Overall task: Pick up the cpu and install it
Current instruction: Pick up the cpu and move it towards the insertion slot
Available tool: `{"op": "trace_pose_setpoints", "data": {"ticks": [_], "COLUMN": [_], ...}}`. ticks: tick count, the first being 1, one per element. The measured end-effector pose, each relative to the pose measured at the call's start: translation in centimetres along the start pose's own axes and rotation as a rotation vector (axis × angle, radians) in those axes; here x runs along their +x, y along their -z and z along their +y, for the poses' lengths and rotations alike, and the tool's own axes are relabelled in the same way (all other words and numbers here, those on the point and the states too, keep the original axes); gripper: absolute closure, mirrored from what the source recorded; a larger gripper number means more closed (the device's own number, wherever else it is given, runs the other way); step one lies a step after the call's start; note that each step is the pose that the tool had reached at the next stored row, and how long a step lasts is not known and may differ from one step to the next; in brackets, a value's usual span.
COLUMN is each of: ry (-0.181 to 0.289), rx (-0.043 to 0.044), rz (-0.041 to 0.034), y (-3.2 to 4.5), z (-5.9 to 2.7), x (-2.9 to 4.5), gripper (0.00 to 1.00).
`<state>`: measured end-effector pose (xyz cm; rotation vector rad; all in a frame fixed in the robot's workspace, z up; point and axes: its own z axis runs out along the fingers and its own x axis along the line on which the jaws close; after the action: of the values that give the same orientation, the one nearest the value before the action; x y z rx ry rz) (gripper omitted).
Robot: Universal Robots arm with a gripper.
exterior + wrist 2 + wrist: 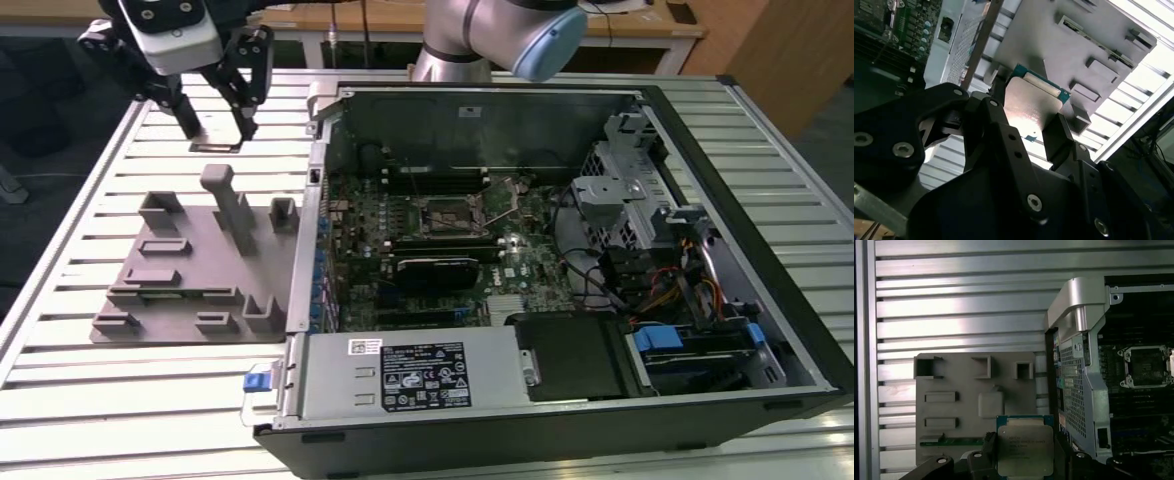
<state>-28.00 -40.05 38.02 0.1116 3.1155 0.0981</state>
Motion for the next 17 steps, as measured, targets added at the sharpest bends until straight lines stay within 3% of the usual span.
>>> {"op": "trace_pose_setpoints", "data": {"ticks": [17], "ry": [0.0], "rx": [0.0002], "rz": [0.002], "y": [-0.09], "z": [0.27], "x": [-3.83], "gripper": [0.46]}}
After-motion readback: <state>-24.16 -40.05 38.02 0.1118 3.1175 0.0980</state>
